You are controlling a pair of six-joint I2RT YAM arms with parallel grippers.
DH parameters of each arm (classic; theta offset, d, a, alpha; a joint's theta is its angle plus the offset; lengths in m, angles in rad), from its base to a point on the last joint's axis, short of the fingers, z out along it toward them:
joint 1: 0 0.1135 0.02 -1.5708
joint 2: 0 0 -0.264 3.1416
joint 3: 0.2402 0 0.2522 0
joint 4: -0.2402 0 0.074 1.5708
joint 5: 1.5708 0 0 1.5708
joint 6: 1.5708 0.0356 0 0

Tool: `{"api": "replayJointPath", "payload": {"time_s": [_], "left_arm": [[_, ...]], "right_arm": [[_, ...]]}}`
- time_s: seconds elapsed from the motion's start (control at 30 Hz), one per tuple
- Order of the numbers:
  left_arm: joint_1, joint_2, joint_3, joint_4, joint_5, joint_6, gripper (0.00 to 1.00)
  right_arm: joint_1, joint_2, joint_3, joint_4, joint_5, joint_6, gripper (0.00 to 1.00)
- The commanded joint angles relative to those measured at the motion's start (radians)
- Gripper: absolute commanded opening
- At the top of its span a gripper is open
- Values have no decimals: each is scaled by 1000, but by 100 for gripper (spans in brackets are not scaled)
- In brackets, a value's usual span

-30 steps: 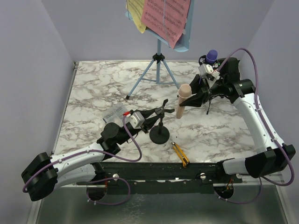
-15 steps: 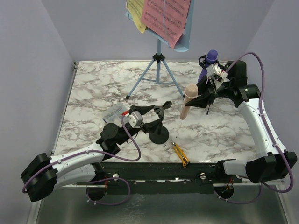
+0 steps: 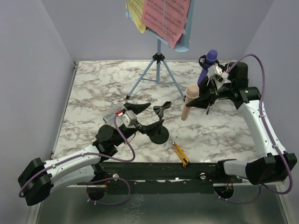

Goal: Pack up the instrument practice props
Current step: Place the microphone at the center of the board.

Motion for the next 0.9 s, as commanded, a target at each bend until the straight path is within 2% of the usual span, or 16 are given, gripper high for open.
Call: {"api": "replayJointPath", "payload": {"time_s": [0.0, 0.27, 0.43, 0.67, 0.77, 0.87], "left_arm": [[-2, -65, -18, -56, -45, -81, 99], [-2, -189, 4, -214, -88, -211, 99], [-2, -229, 112, -405, -55, -308, 99], [-3, -195, 253, -505, 31, -417, 99], [-2, -164, 325, -531, 73, -454, 99], [-2, -120, 381, -537, 106, -495, 99]], "right_arm": [[-12, -32, -17, 34, -104, 28, 9], [-30, -42, -45, 86, -131, 81, 9], [-42, -50, -64, 130, -149, 132, 9], [-64, -71, -76, 185, -167, 217, 9], [-70, -83, -83, 251, -164, 314, 9], [-78, -95, -101, 400, -145, 531, 7]]}}
